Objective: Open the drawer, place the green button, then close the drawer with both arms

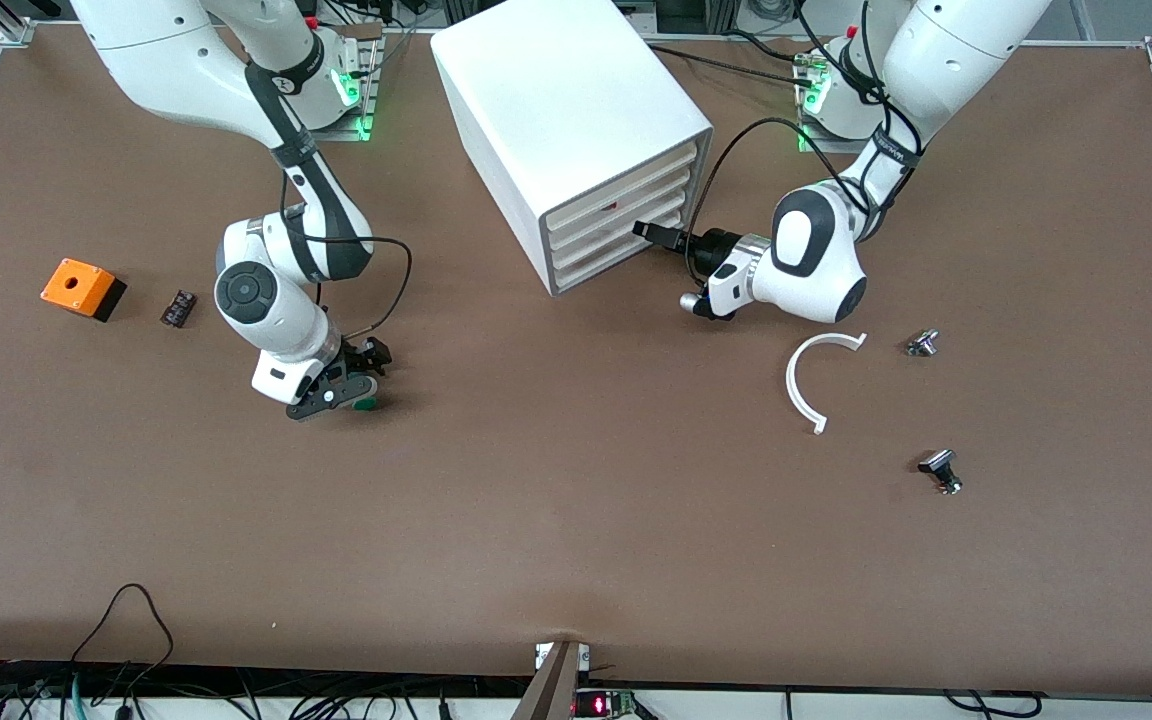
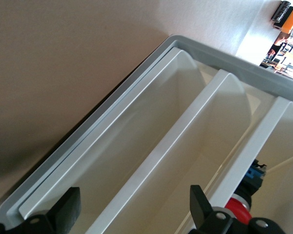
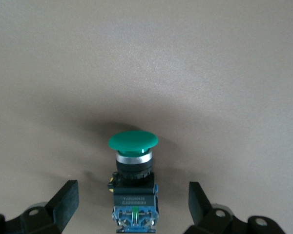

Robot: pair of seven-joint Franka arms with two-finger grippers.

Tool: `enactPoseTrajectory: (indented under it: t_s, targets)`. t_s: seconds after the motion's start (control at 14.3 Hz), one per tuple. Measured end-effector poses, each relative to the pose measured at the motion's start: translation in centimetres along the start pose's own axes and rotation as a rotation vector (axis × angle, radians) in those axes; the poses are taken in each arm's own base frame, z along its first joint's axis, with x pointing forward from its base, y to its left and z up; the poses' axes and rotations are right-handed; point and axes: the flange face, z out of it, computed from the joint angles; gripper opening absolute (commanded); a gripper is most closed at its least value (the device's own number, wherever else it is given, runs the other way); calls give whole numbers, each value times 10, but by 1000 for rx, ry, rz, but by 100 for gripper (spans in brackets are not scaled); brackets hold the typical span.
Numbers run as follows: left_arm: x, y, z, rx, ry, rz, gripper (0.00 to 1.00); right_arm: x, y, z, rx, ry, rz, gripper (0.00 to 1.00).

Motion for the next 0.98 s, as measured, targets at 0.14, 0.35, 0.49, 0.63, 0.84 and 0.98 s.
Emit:
enactPoseTrajectory:
  t_s: [0.14,0.35,0.49,0.63,0.84,0.98]
  targets:
    - [-3,-4,10,24,7,-1,78,0,0,3,0,0,-3,86]
    - [-9,0,39,48,14,-6,55,-1,0,4,0,-2,-4,62]
    - [-10,2,47,53,22,-8,25,-1,0,4,0,-2,-5,54]
    - [-12,3,48,46,18,-9,0,-1,0,4,0,-1,-5,47]
    - [-12,6,47,35,20,-3,0,-1,1,6,0,-1,-5,37]
    - [-11,3,43,35,29,-2,0,0,1,6,-1,5,-5,32]
